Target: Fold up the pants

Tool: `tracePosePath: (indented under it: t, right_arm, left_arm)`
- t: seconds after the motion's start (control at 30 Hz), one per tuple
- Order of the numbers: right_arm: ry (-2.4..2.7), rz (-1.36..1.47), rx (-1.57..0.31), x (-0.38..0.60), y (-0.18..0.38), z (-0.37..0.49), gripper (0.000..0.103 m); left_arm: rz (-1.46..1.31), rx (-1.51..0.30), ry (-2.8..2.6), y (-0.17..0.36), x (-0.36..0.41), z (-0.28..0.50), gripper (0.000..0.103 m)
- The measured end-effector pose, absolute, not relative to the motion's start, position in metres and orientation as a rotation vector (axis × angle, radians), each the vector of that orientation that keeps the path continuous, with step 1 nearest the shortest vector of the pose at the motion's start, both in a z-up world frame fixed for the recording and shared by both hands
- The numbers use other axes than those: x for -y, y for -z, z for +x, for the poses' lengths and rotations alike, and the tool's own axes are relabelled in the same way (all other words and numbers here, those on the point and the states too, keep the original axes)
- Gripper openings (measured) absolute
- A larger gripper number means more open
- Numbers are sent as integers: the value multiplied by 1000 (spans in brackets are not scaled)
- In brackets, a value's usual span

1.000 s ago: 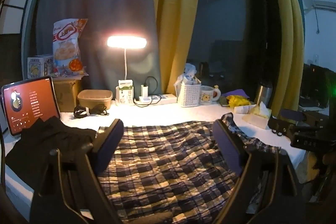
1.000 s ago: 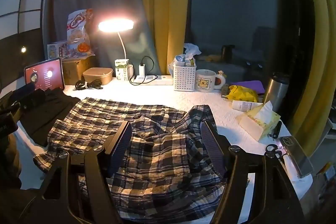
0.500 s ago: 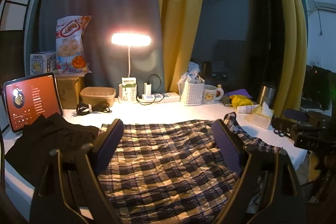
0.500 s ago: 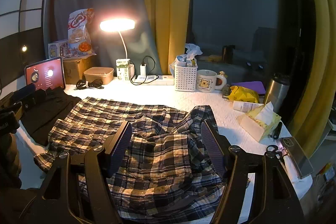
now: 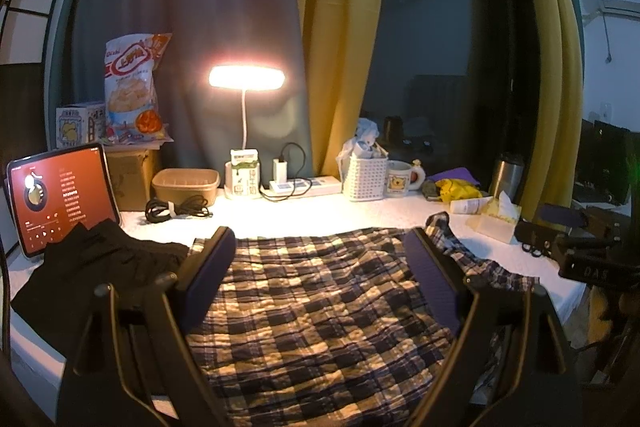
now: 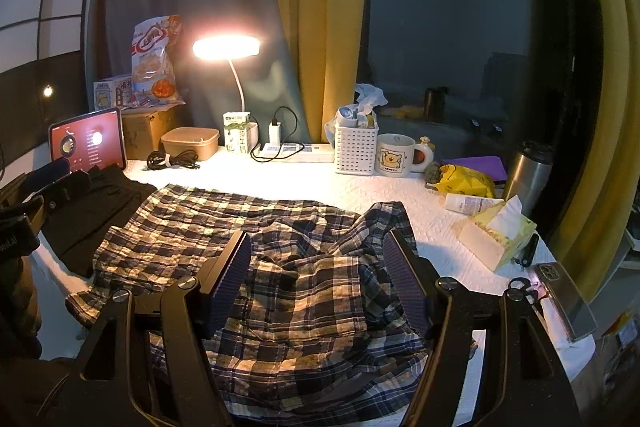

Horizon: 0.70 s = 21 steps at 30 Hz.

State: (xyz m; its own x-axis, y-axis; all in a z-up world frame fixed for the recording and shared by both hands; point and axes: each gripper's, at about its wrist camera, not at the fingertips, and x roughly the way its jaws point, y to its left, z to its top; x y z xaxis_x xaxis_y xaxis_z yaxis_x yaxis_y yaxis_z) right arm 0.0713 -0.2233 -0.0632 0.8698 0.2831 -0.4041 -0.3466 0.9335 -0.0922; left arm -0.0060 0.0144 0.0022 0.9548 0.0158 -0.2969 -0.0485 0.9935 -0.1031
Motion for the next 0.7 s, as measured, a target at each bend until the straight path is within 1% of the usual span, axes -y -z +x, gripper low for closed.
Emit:
tracePosePath:
  t: [0.7]
  right_arm:
    - [-335,-166,-391,219,60,69,72]
  left_arm:
    - [-92,-302,-29,-3,-15,-8,87]
